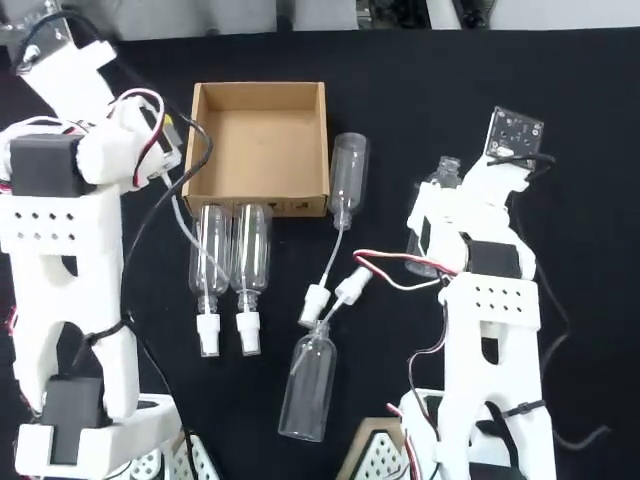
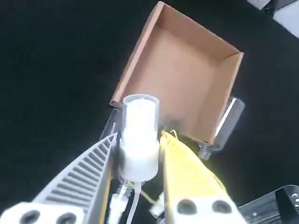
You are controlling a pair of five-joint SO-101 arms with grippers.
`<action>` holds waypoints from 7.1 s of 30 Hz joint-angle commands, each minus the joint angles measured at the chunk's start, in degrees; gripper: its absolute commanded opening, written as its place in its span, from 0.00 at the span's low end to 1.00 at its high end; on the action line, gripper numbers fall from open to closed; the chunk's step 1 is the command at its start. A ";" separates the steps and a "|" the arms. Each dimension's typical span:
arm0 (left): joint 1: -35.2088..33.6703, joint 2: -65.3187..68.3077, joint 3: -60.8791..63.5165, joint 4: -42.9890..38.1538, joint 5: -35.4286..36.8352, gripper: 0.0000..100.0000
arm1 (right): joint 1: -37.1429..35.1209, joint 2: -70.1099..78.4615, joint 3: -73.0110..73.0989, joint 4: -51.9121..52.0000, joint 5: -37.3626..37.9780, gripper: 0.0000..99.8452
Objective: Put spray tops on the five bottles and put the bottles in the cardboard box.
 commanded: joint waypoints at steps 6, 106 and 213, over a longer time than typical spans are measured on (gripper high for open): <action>0.92 -2.29 -0.57 -1.23 3.96 0.03 | -2.99 -11.82 1.80 2.64 -0.18 0.08; 8.04 -51.78 72.84 -67.34 19.96 0.03 | -33.05 -40.84 32.66 -14.51 30.33 0.08; 20.09 -51.87 75.38 -66.81 6.24 0.21 | -32.70 -40.84 35.03 -19.25 24.62 0.08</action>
